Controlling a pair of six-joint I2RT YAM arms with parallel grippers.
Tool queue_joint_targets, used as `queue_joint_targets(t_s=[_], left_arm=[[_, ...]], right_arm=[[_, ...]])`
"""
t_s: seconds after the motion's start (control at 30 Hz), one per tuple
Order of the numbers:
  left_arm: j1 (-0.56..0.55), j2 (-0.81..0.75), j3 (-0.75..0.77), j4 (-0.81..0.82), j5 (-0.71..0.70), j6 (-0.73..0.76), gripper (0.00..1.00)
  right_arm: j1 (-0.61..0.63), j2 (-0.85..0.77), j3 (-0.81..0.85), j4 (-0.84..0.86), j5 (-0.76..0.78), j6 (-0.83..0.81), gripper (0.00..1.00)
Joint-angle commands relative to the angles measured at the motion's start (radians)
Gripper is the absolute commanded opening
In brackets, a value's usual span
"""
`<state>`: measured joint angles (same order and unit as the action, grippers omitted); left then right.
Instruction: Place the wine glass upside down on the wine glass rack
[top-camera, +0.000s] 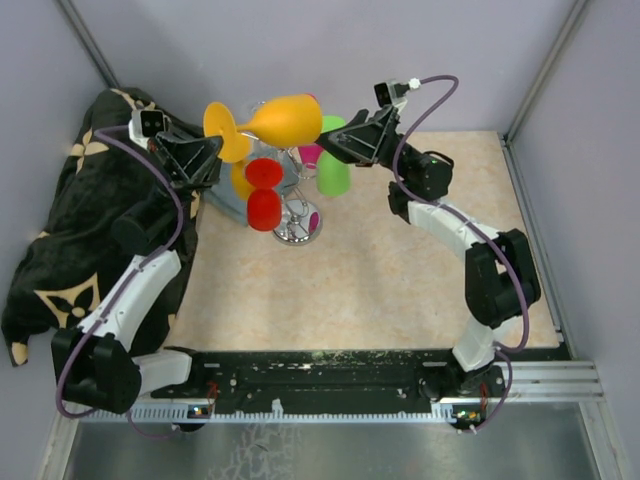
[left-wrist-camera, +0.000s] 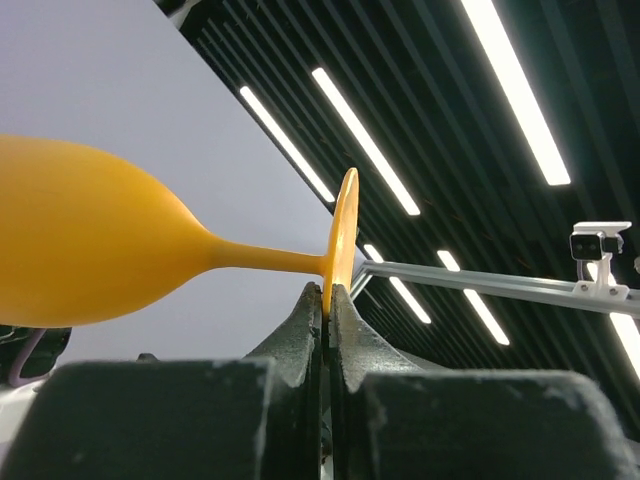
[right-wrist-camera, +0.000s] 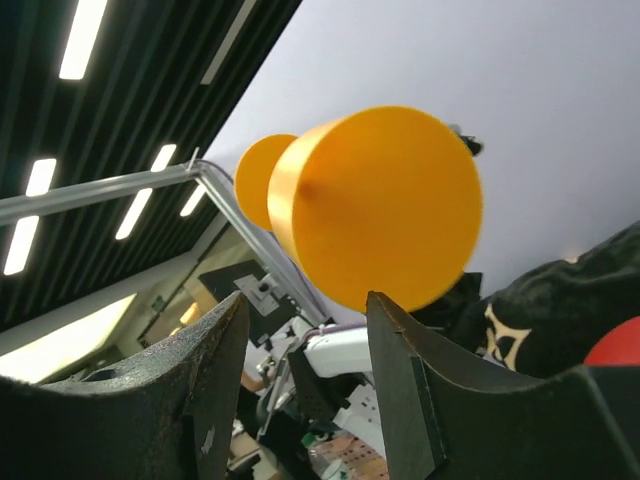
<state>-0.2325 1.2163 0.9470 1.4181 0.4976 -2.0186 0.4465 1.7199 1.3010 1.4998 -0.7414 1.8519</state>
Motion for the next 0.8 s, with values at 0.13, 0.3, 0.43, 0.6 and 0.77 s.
queue_joint_targets(t_s=[0.13,0.3,0.43,0.6,0.77], left_arm=[[0.018,-0.093,0.094,-0.132,0.041,0.079,0.0],[0.018,-0.172,0.243,-0.677,0.176,0.393,0.0],[0.017,-0.204,0.327,-0.963,0.185,0.576,0.0],[0.018,-0.203,0.278,-1.017,0.244,0.549,0.0],[0.014,-0.231,0.238,-1.164,0.261,0.621,0.0]], right_arm=[[-0.127,-0.187,-0.051,-0.046,-0.072,-0.17,0.52],[-0.193,-0.316,-0.038,-0.426,-0.115,-0.427,0.52],[-0.203,-0.398,0.013,-0.786,-0.088,-0.691,0.53],[-0.21,-0.43,0.057,-0.928,-0.064,-0.776,0.54],[-0.214,-0.448,0.067,-1.002,-0.037,-0.824,0.54]])
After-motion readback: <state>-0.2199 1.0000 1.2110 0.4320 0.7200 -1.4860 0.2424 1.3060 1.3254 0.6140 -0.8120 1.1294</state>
